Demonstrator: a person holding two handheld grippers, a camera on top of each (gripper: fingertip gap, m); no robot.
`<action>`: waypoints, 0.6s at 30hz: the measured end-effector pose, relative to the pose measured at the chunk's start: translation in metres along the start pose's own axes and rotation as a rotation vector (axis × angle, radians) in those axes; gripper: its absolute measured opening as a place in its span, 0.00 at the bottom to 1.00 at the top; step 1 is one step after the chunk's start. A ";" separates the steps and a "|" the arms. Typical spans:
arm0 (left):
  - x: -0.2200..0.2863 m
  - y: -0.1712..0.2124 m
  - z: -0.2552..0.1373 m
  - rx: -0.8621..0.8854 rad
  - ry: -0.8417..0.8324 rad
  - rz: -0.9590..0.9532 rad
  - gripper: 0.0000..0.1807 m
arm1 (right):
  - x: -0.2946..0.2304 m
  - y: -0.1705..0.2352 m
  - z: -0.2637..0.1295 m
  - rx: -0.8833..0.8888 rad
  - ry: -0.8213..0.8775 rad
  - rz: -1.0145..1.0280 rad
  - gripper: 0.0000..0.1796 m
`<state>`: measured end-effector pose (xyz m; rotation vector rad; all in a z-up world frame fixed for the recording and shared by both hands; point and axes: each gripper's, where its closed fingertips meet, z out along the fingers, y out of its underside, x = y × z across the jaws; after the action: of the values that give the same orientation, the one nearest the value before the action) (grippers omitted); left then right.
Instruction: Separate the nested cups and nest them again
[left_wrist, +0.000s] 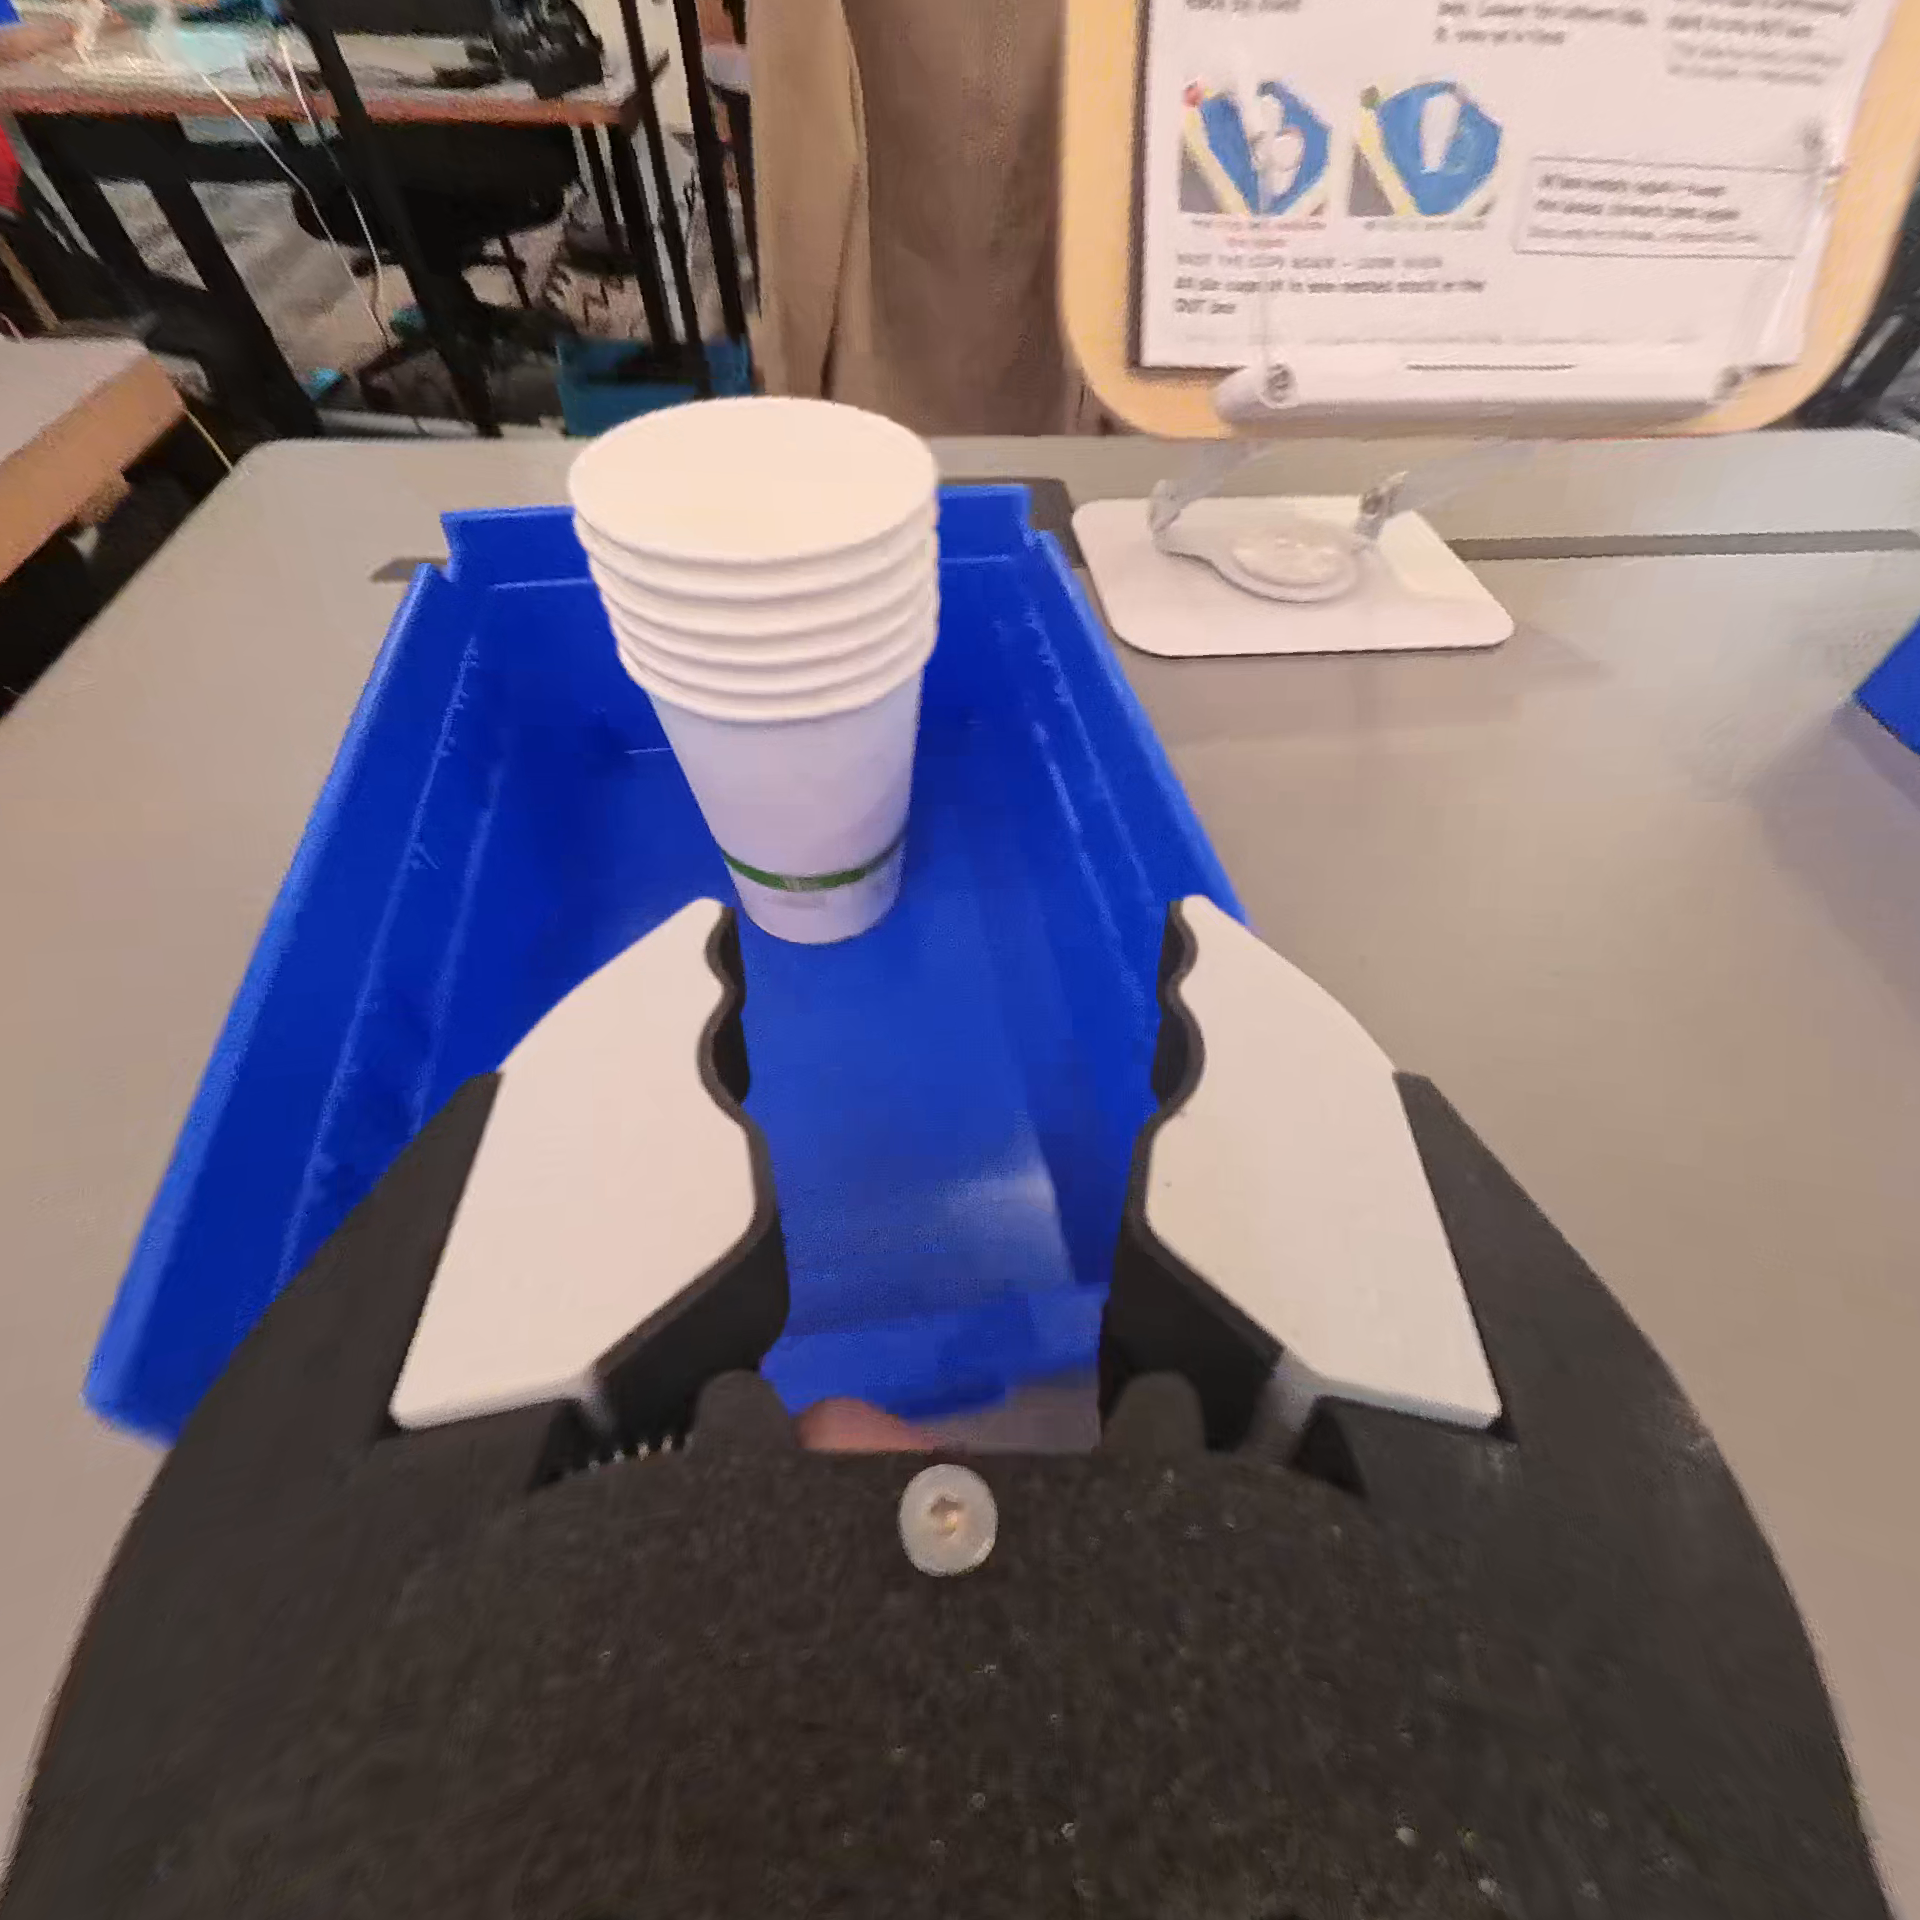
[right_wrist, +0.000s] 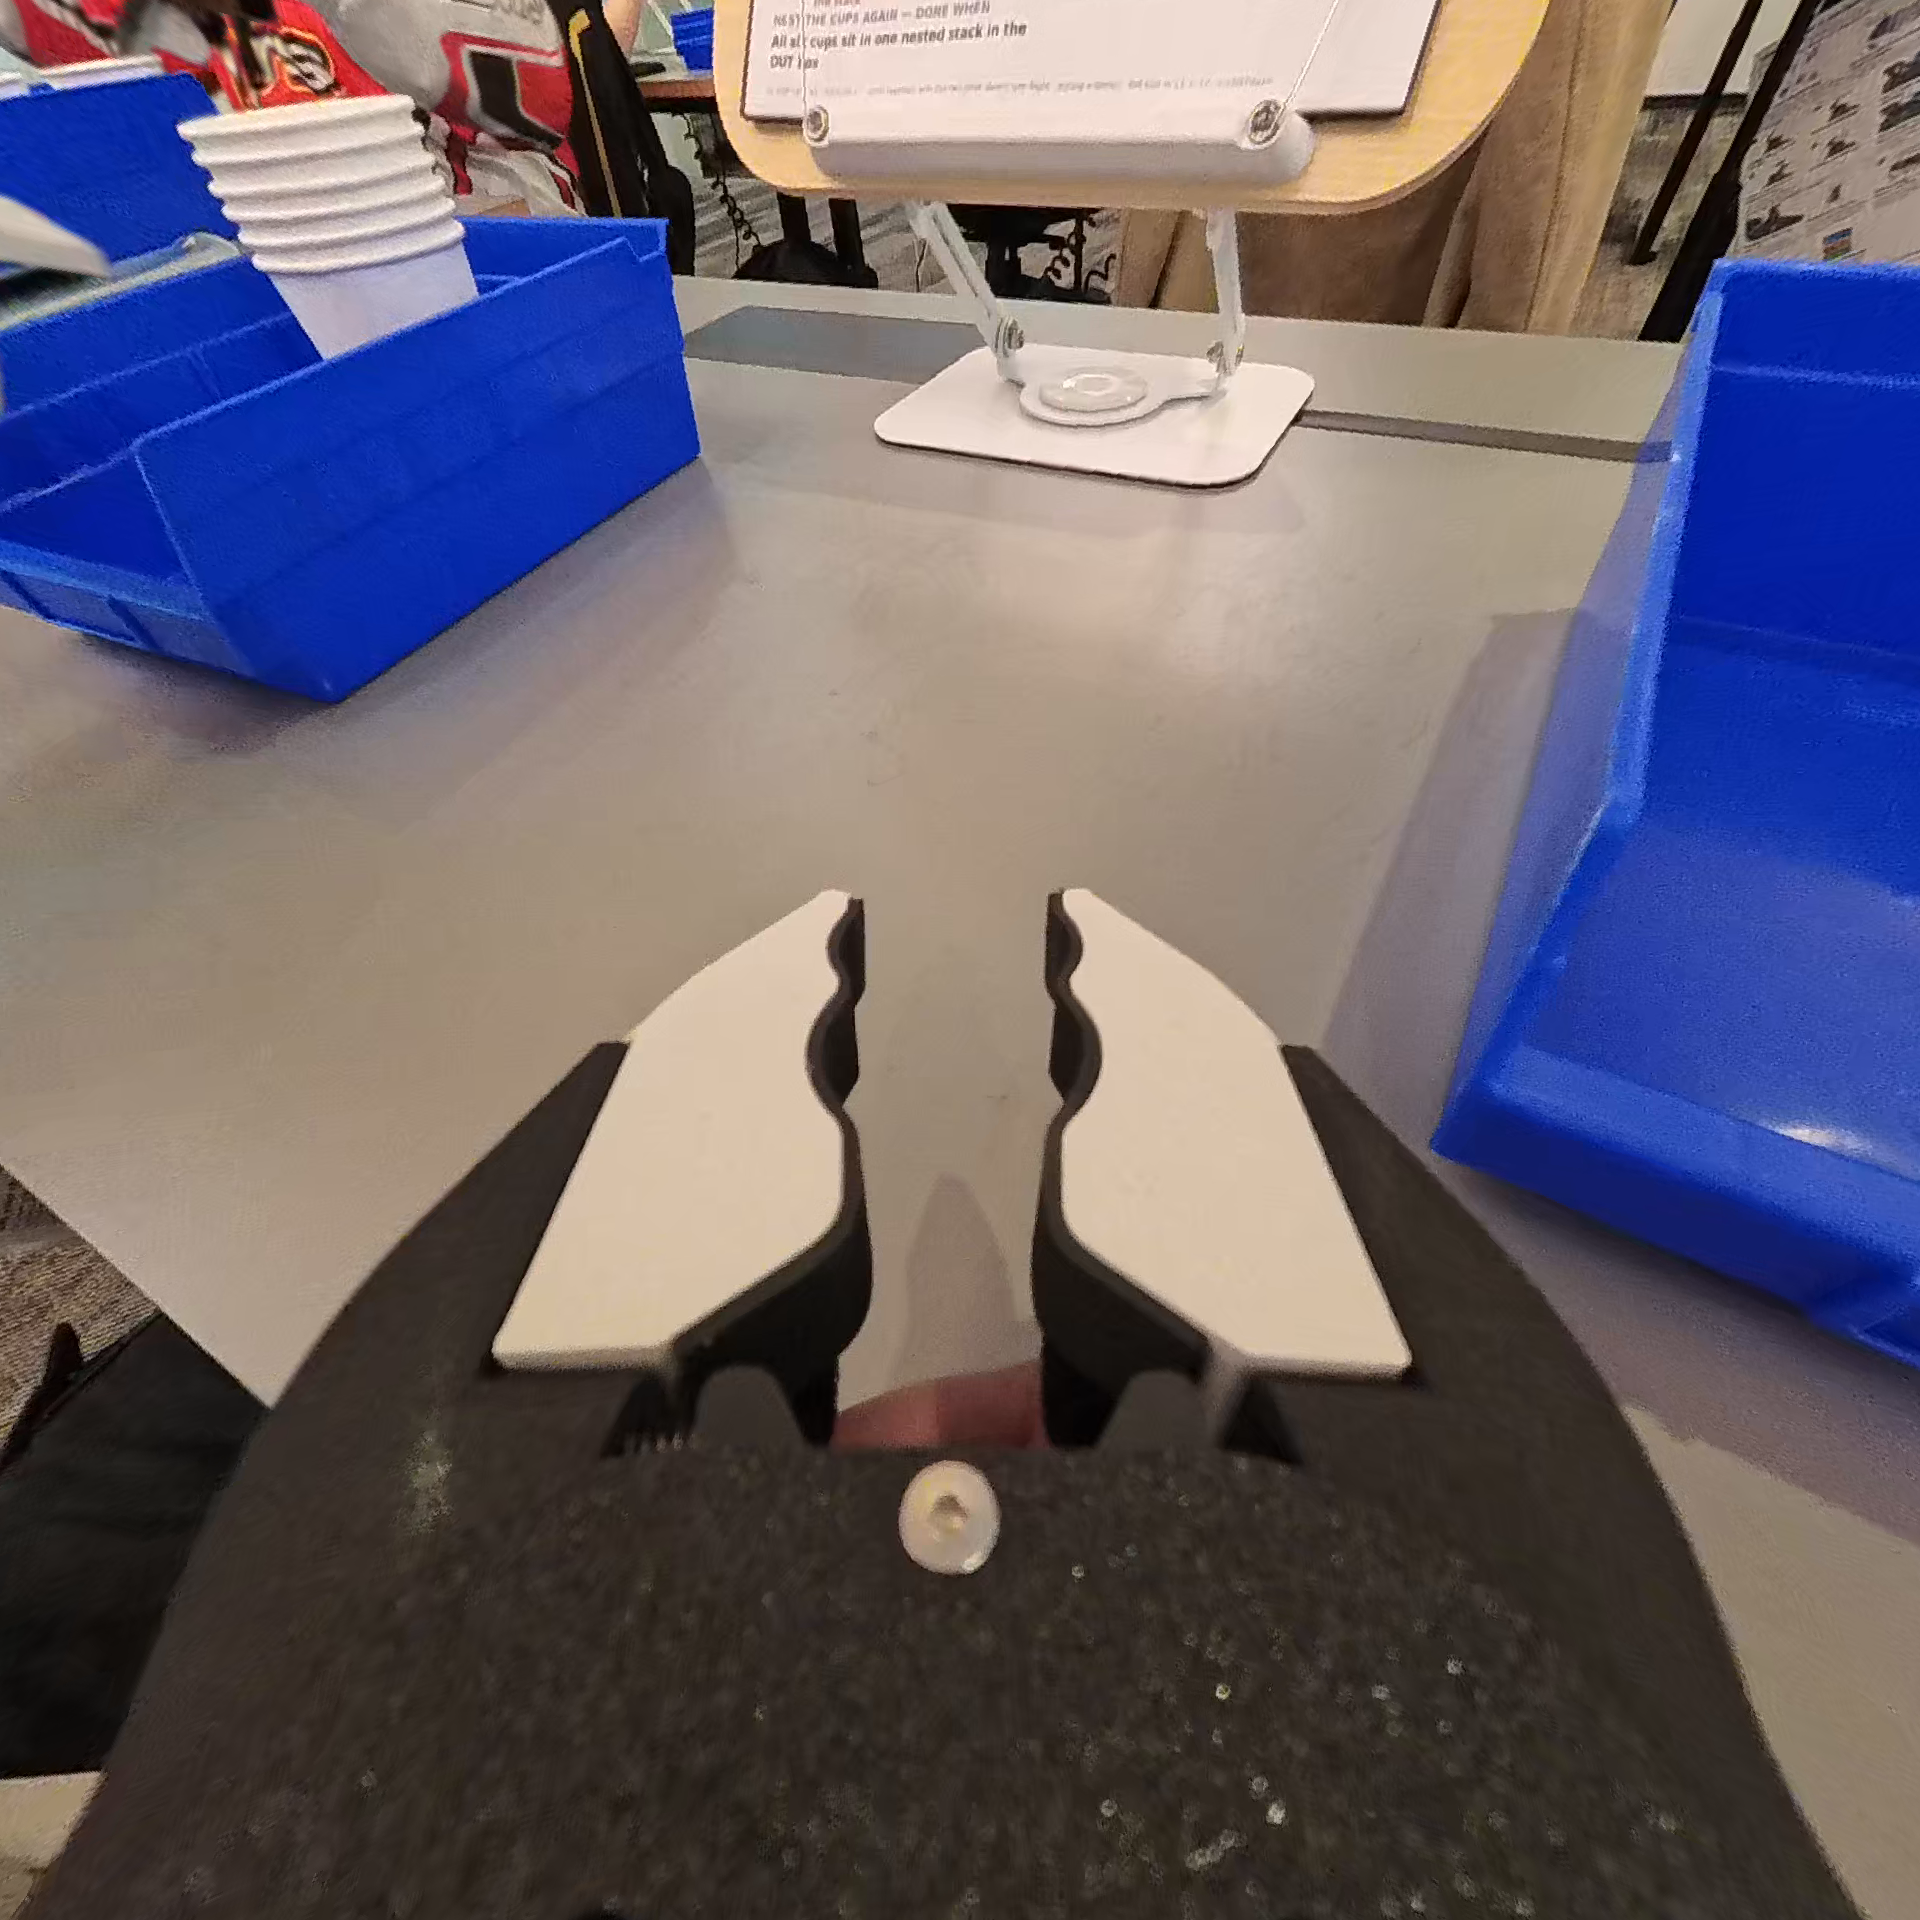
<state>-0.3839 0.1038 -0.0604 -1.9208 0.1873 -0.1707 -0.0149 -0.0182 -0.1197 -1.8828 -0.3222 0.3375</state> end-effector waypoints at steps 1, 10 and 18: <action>-0.010 0.000 0.015 -0.032 0.004 -0.006 0.42 | 0.001 -0.001 -0.001 0.004 0.004 -0.004 0.18; -0.051 0.019 0.094 -0.247 0.024 -0.054 0.45 | 0.015 0.001 -0.007 0.004 0.038 0.032 0.18; -0.047 0.013 0.139 -0.191 0.129 0.058 0.47 | 0.023 0.005 -0.004 -0.022 0.040 0.016 0.18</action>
<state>-0.4009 0.2364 -0.1228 -2.0923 0.3563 -0.2462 0.0083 -0.0142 -0.1252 -1.9118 -0.2845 0.3080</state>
